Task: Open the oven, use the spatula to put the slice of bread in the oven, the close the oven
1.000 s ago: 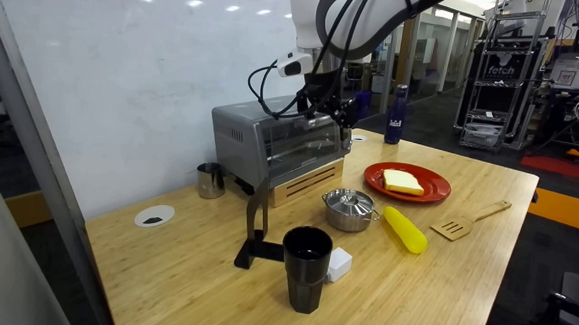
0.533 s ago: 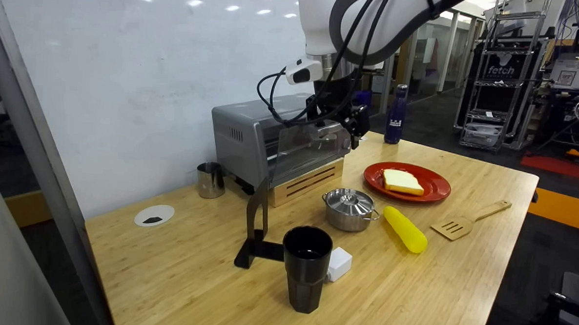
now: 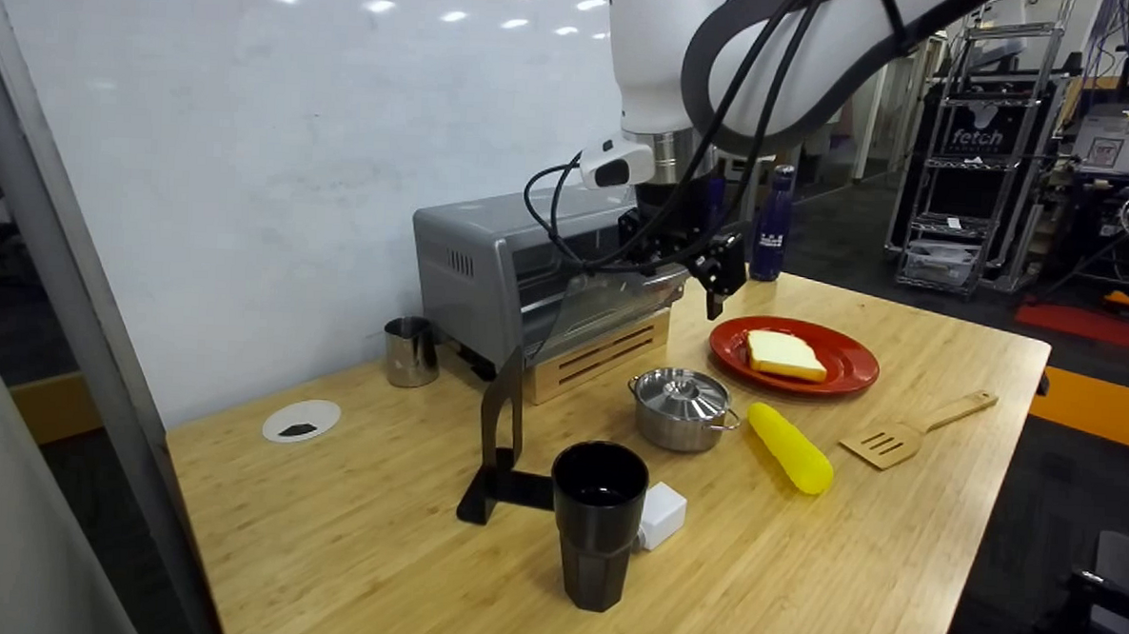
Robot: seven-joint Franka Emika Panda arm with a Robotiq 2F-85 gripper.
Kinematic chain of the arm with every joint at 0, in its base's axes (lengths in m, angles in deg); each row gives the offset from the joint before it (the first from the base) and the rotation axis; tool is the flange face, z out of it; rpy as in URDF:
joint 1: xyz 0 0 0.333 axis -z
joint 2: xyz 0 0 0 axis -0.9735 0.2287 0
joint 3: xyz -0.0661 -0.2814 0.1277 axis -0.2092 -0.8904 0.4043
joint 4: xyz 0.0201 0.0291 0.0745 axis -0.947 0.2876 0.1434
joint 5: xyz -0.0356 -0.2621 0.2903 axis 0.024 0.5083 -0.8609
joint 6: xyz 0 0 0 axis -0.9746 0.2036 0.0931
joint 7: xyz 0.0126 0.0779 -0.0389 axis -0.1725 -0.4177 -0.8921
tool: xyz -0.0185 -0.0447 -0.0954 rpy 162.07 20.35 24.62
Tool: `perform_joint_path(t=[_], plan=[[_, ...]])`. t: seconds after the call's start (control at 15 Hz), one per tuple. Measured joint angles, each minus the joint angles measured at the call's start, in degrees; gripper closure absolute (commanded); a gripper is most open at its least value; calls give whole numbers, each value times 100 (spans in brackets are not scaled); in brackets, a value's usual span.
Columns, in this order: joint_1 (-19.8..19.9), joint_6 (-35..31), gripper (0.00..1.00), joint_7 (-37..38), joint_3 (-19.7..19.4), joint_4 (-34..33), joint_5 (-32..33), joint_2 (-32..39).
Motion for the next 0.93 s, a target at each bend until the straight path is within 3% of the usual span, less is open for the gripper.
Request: perform_joint_path(t=[0.93], plan=[[36, -475, 0, 157, 5, 724, -86, -260]])
